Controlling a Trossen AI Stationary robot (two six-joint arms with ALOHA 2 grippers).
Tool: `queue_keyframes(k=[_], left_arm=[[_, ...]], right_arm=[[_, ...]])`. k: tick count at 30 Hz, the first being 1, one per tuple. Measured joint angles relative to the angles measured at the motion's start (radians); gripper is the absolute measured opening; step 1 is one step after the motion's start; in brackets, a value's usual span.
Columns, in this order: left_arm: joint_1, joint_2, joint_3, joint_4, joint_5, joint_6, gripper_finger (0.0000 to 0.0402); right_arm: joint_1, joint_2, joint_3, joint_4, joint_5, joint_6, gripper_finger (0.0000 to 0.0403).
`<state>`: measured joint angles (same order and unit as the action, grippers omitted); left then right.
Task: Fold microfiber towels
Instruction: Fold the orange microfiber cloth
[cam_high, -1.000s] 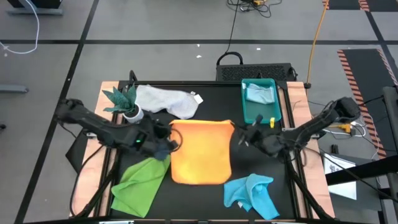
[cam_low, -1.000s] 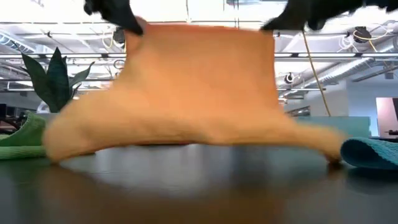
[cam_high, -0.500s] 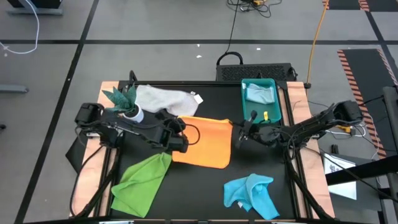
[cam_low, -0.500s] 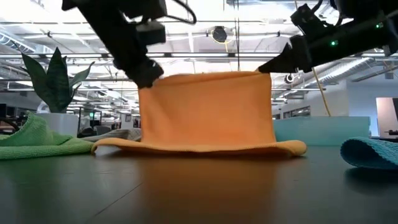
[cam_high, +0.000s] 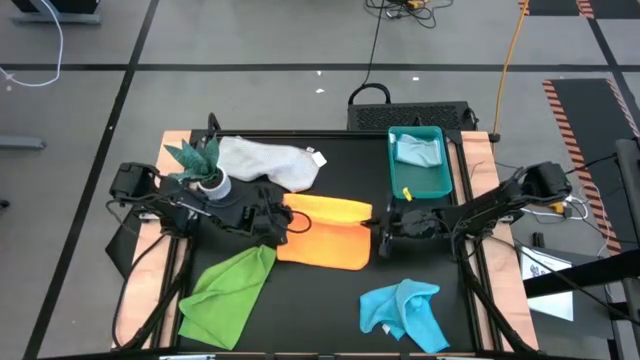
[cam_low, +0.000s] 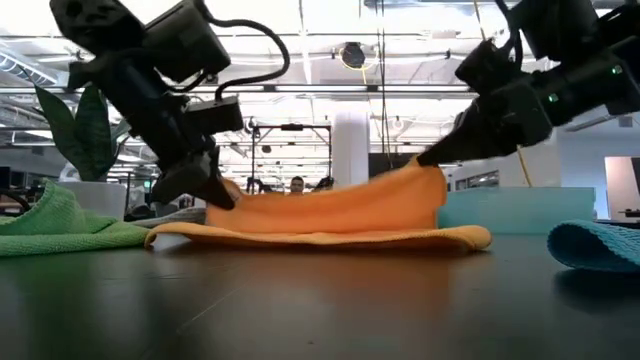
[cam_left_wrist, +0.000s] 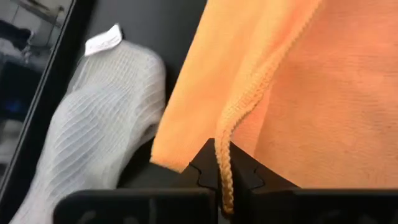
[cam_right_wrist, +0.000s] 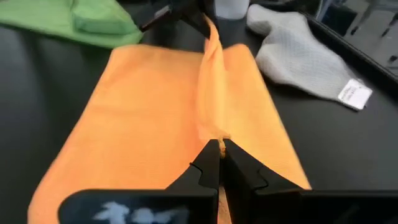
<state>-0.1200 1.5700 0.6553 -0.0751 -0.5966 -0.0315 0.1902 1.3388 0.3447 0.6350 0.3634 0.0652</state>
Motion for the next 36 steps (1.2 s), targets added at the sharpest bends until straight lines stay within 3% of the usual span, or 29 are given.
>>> queue_keyframes(k=[10, 16, 20, 26, 32, 36], left_arm=[[0.008, -0.012, -0.009, 0.056, 0.006, 0.075, 0.0013], [0.034, -0.011, -0.007, 0.069, -0.019, -0.005, 0.0004], [0.063, -0.011, -0.007, 0.054, 0.019, -0.055, 0.0015], [0.081, -0.011, -0.007, 0.046, 0.028, -0.084, 0.0005], [0.079, -0.011, -0.007, 0.046, 0.056, -0.111, 0.0021], [0.079, -0.011, -0.007, 0.055, 0.055, -0.114, 0.0024]], right_arm=[[-0.01, 0.008, 0.001, 0.024, 0.0, -0.019, 0.0], [-0.044, 0.02, 0.001, -0.031, -0.004, -0.016, 0.0], [-0.047, 0.052, 0.001, -0.098, -0.022, 0.037, 0.0002], [-0.047, 0.107, 0.004, -0.12, -0.021, 0.06, 0.0042], [-0.038, -0.04, 0.119, -0.478, -0.034, 0.185, 0.0115], [0.034, -0.089, 0.213, -0.709, -0.081, 0.178, 0.0143]])
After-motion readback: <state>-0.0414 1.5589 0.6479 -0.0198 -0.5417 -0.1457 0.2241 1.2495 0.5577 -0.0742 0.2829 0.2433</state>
